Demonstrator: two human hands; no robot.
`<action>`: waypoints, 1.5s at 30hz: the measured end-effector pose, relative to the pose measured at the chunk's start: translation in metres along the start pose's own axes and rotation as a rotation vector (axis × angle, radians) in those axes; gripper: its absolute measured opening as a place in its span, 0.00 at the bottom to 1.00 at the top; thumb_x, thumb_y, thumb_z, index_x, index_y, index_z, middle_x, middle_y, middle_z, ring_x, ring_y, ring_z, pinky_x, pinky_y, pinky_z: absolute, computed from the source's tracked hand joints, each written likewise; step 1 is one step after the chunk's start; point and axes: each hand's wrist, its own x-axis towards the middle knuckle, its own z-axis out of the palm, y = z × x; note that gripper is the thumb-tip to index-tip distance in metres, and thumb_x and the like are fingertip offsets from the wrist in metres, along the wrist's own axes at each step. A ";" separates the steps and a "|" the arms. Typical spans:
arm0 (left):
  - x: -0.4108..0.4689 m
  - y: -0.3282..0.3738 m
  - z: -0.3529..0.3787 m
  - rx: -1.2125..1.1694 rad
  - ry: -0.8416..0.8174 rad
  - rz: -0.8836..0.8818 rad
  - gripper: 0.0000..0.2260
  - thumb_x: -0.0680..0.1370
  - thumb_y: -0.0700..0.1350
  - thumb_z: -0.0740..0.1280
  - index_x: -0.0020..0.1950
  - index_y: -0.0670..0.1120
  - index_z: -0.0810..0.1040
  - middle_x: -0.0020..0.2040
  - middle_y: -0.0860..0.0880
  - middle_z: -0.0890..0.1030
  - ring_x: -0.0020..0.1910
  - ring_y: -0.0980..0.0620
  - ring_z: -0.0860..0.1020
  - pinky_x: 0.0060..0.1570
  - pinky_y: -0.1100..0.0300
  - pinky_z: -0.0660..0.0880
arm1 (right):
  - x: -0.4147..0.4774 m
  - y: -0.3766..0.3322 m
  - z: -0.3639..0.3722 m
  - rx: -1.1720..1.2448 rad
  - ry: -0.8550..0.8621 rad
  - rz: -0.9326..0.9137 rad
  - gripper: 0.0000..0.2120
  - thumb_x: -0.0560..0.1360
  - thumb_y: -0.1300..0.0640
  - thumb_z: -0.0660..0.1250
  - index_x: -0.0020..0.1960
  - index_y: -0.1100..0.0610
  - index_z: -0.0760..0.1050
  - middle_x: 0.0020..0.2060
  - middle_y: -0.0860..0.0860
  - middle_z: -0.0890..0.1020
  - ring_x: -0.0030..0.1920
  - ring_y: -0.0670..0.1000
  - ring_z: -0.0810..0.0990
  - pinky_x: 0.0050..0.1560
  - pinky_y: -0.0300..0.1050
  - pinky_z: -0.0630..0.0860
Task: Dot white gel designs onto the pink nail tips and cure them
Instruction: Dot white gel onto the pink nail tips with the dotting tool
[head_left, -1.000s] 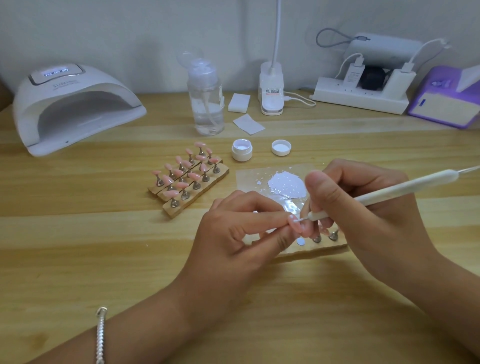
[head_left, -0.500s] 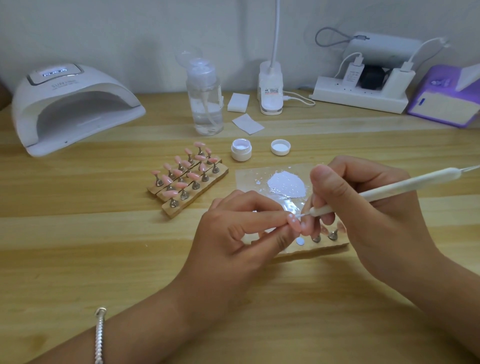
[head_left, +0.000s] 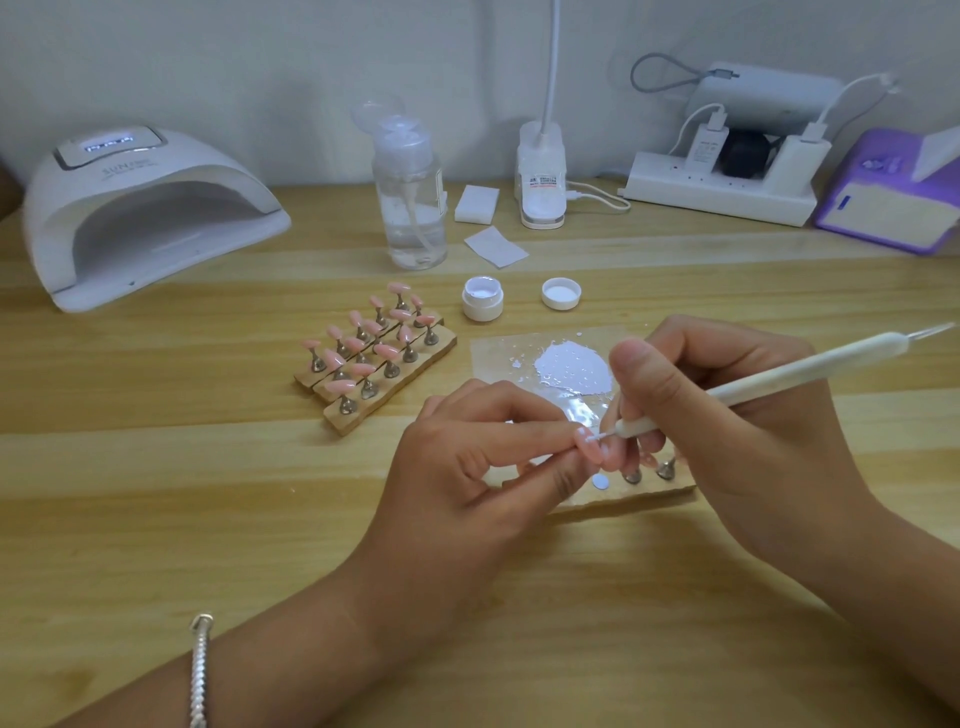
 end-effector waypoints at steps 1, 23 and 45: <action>0.000 0.000 0.000 0.003 0.001 -0.001 0.06 0.76 0.51 0.70 0.48 0.54 0.87 0.44 0.56 0.83 0.45 0.49 0.80 0.49 0.39 0.73 | 0.000 0.000 0.000 -0.005 0.002 0.001 0.15 0.76 0.51 0.67 0.32 0.54 0.75 0.25 0.52 0.80 0.24 0.48 0.77 0.26 0.36 0.71; 0.000 0.000 0.000 0.006 0.001 0.012 0.07 0.76 0.52 0.70 0.51 0.56 0.85 0.44 0.56 0.82 0.46 0.49 0.79 0.48 0.39 0.73 | -0.001 0.001 -0.002 0.020 -0.017 0.009 0.15 0.76 0.51 0.67 0.32 0.53 0.75 0.25 0.53 0.80 0.25 0.49 0.78 0.26 0.39 0.71; 0.000 0.003 -0.001 -0.013 0.019 -0.040 0.06 0.76 0.54 0.70 0.51 0.57 0.85 0.44 0.59 0.83 0.48 0.50 0.80 0.49 0.40 0.74 | 0.030 0.021 -0.053 -0.221 0.073 0.183 0.12 0.66 0.45 0.74 0.45 0.51 0.84 0.38 0.50 0.85 0.41 0.46 0.80 0.41 0.35 0.75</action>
